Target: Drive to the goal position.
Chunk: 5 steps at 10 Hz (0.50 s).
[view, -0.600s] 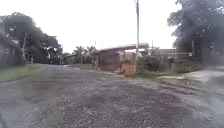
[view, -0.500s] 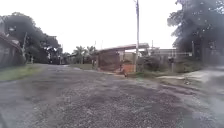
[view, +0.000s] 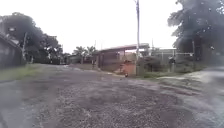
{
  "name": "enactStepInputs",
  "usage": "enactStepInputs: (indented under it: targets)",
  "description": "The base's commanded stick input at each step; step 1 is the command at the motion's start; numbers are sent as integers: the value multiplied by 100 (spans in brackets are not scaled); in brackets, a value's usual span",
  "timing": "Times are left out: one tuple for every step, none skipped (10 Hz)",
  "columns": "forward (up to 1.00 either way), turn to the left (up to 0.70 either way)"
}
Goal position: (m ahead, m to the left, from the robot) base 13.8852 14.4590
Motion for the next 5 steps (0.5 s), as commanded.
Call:
enactStepInputs:
  targets:
    - [70,35]
    - [70,35]
    - [70,35]
    - [70,35]
    - [70,35]
